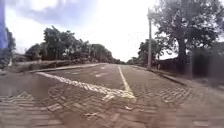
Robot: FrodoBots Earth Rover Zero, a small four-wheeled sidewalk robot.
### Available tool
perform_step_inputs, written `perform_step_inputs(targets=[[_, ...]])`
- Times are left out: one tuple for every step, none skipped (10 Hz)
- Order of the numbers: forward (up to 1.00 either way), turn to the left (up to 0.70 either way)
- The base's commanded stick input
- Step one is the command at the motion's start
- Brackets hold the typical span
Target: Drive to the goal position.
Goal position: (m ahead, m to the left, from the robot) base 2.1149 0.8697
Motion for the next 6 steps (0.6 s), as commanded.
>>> perform_step_inputs(targets=[[0.70,0.00],[0.70,0.00],[0.70,0.00],[0.70,0.00],[0.70,0.00],[0.70,0.00]])
